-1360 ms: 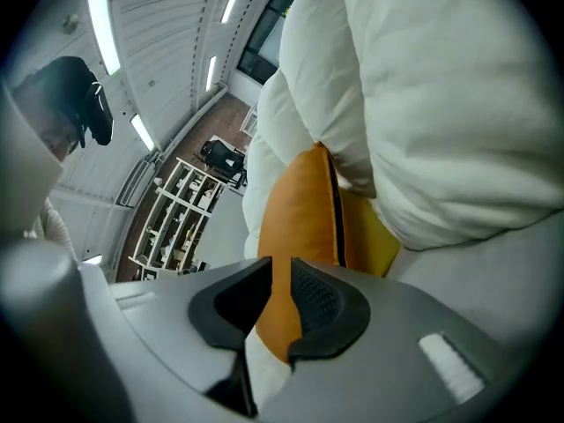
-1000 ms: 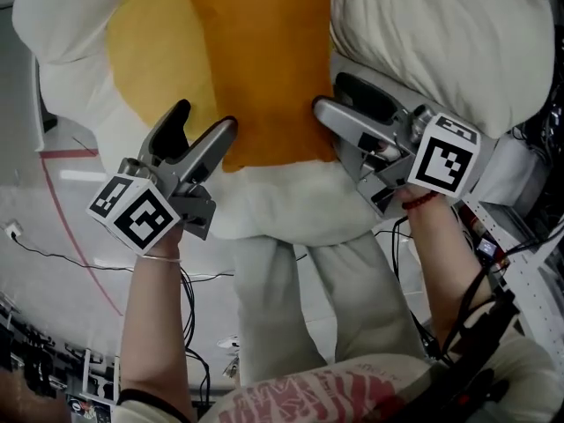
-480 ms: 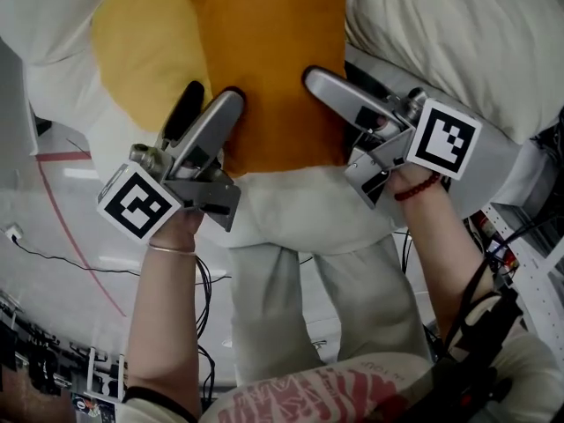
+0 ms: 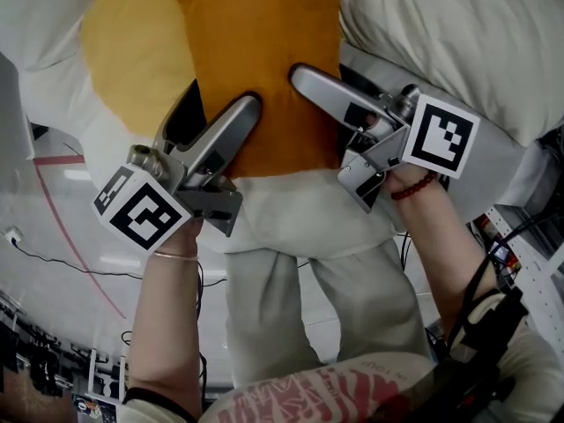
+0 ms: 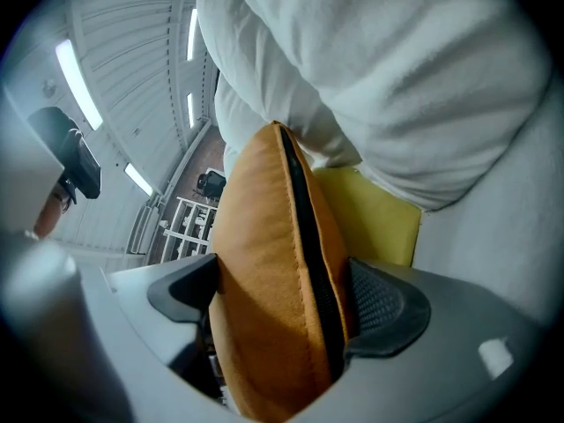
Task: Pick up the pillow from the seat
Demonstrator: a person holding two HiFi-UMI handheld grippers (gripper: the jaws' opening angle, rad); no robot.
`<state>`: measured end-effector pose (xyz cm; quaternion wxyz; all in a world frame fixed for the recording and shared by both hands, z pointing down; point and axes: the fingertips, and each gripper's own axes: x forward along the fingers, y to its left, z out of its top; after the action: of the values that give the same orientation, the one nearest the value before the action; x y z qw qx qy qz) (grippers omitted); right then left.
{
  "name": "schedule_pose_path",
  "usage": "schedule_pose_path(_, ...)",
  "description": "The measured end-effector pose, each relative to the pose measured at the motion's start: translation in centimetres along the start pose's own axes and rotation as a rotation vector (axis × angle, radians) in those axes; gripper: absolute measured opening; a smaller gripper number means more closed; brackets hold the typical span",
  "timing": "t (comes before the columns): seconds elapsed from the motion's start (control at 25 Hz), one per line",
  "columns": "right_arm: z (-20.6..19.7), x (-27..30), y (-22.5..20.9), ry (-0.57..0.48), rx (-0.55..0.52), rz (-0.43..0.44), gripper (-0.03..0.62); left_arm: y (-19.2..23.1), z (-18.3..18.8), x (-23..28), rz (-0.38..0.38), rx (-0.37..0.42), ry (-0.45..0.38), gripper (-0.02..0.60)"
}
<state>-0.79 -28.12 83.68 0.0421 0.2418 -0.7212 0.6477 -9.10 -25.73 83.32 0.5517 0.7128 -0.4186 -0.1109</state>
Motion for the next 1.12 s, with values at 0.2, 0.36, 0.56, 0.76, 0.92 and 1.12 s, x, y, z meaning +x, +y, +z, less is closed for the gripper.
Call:
schedule_pose_path(0.2,-0.2,-3.0,7.2,-0.010,0.002,0.030,0.431,-7.1,1.3,-2.7,0.004,0.028,-0.001,0.471)
schedule_pose_path(0.36,-1.2,-3.9,6.5,0.007,0.047,0.023,0.416,-7.1,0.2,-2.7,0.028,-0.001,0.030,0.465)
schedule_pose_path(0.56,-3.6,-4.3,4.0,0.020,0.126,0.006,0.416,-5.3,-2.7,-3.0,0.073,-0.038,0.076,0.462)
schedule_pose_path(0.76,-5.4,-7.9,9.6,0.034,0.126,0.017,0.419,-11.2,-2.6,-6.8,0.080,-0.035,0.082,0.462)
schedule_pose_path(0.92,-4.5,-9.1,12.8,0.020,0.106,0.039,0.422,-14.2,-1.1,-7.6,0.068,-0.016,0.076,0.460)
schedule_pose_path(1.12,-2.3,-11.0,19.3,-0.035,0.063,0.079,0.422,-20.3,2.8,-9.1,0.035,0.063,0.055,0.462)
